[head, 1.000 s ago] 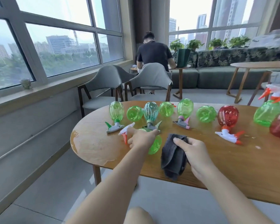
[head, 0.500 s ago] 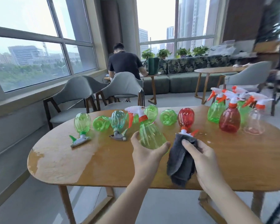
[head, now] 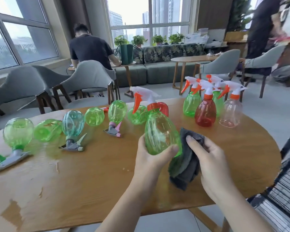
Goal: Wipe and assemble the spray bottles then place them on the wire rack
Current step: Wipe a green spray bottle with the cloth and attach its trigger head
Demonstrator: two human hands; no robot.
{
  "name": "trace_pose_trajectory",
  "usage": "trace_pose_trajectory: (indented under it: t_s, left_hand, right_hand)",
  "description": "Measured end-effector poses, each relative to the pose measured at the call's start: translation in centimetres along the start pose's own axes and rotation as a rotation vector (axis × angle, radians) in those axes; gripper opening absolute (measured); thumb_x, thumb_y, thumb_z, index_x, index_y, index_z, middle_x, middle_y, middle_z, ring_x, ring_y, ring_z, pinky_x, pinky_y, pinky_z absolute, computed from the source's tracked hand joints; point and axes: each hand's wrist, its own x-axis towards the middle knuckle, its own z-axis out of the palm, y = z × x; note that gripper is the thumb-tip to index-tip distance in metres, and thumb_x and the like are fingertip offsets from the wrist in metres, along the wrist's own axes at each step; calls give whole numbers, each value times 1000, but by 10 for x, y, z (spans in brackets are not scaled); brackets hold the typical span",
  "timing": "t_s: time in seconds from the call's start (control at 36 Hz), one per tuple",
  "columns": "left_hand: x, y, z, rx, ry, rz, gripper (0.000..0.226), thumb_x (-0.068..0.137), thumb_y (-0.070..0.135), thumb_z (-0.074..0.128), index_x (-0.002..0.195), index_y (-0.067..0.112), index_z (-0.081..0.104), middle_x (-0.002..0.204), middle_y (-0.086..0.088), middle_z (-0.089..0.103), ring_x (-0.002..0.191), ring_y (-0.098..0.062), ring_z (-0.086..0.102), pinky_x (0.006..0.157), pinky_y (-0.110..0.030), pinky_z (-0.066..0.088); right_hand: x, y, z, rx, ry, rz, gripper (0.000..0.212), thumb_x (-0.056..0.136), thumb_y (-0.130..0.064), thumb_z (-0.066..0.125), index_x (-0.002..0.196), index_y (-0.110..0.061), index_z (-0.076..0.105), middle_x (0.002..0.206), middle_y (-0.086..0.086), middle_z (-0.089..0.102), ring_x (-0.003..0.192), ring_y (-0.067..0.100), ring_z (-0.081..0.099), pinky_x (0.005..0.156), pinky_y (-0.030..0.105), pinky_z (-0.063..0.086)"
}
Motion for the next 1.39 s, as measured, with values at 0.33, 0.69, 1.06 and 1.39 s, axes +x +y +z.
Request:
trace_pose_trajectory:
  t_s: [0.33, 0.69, 1.06, 1.39]
  left_hand:
    - [8, -18, 3, -187, -49, -79, 84, 66, 38, 87, 139, 32, 46, 127, -8, 71, 116, -28, 70, 94, -44, 56]
    - [19, -17, -18, -112, -108, -127, 93, 55, 36, 96, 137, 19, 57, 124, -12, 73, 116, -33, 69, 104, -56, 52]
    - [12, -10, -15, -260, -279, -224, 107, 50, 36, 104, 143, 20, 55, 131, -18, 69, 119, -38, 68, 89, -46, 58]
    - [6, -9, -24, -429, -212, -225, 73, 84, 40, 81, 145, 8, 54, 137, -34, 57, 111, -42, 61, 84, -47, 56]
  right_hand:
    - [20, 10, -6, 96, 23, 147, 21, 98, -20, 64, 115, -15, 74, 107, 9, 78, 99, 28, 75, 84, 44, 58]
    - [31, -11, -14, -545, 62, -587, 6, 98, -23, 71, 103, -26, 73, 92, -11, 74, 92, 5, 70, 75, 20, 55]
    - [32, -11, -5, -851, -71, -894, 23, 97, -13, 68, 117, -5, 73, 107, 5, 66, 98, 6, 59, 89, 7, 43]
    - [12, 4, 4, -756, -213, -926, 17, 91, -13, 66, 103, -4, 75, 98, 4, 65, 90, 10, 62, 83, 12, 45]
